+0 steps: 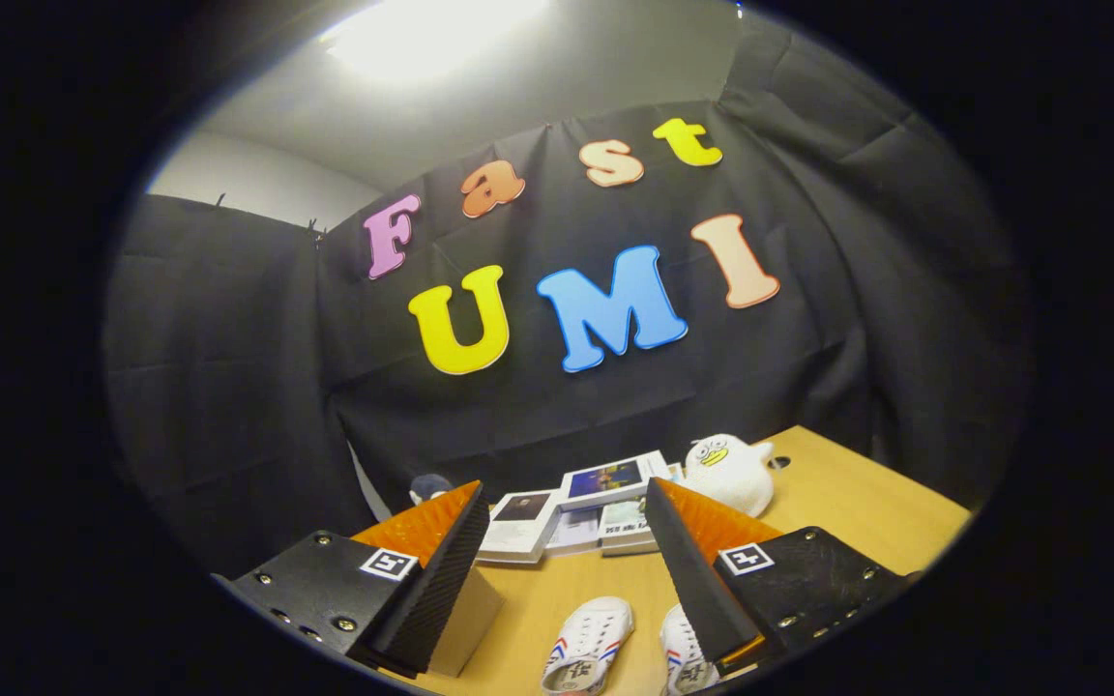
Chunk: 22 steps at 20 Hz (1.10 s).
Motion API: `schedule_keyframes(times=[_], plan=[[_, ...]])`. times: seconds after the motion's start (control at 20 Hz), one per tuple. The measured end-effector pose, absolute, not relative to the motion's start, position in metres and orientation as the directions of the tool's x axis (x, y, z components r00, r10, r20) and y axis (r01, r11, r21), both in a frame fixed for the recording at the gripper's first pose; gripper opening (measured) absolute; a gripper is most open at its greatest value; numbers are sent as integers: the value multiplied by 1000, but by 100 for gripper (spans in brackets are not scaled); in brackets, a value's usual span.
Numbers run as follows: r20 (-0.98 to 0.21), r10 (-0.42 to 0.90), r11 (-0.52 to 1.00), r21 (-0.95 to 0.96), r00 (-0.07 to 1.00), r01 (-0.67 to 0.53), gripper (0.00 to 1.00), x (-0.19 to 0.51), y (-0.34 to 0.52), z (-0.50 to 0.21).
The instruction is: Open the storage box then place both shoes into the box .Put the left shoe in first, then the right shoe, with the right side of both shoes facing outward in a uniform manner.
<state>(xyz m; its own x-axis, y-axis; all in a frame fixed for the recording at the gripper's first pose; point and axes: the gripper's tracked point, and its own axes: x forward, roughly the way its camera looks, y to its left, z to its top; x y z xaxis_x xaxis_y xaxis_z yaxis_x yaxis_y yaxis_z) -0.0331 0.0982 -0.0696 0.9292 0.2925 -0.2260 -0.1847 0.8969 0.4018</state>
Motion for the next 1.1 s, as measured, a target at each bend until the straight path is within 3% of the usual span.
schedule_keyframes(times=[0.45,1.1], plan=[[-377,569,705,681,731,-198,98,-62,191,-130],[-437,760,467,882,480,63,96,-94,273,-201]])
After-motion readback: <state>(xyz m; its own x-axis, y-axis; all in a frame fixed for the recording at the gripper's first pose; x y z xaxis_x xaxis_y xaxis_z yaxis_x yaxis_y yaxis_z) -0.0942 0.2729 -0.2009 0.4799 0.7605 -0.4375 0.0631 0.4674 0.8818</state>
